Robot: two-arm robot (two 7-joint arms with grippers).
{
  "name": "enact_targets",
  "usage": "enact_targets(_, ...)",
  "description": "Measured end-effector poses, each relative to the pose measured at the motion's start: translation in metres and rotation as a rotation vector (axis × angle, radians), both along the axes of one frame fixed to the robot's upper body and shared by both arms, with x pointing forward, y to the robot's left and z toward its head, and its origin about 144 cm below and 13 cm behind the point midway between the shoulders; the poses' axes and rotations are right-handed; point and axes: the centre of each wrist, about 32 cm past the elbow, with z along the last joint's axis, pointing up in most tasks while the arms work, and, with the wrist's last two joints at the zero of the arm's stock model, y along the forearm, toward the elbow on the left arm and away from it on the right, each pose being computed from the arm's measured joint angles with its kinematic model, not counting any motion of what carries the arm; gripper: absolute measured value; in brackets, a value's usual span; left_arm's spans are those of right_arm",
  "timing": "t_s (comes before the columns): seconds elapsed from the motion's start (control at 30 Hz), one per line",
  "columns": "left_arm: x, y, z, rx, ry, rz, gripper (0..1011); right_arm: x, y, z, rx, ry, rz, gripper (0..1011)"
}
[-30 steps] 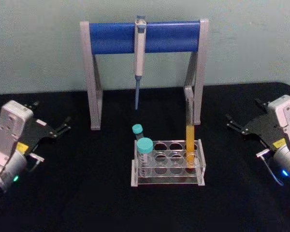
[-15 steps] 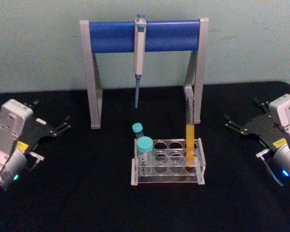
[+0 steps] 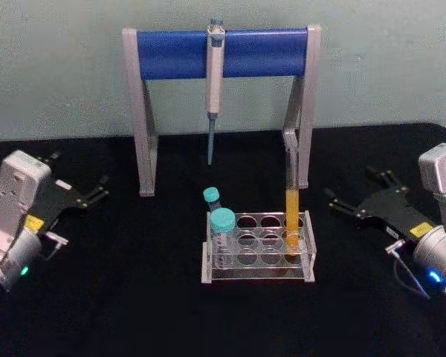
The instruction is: Pick up the test tube from the test tube rack, shake it, then place it back into the test tube rack.
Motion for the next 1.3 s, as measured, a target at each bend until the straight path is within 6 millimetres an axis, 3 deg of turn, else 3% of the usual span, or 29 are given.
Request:
enact_targets(0.53,0.000,0.000,0.000,0.000,0.000,0.000,1001,-0.001,0.009,0.016,0.120,0.146,0.157,1000)
enact_targets(1.3,0.000,0.000,0.000,0.000,0.000,0.000,1001,0.033,0.041,0.019,0.113,0.209,0.198,1000)
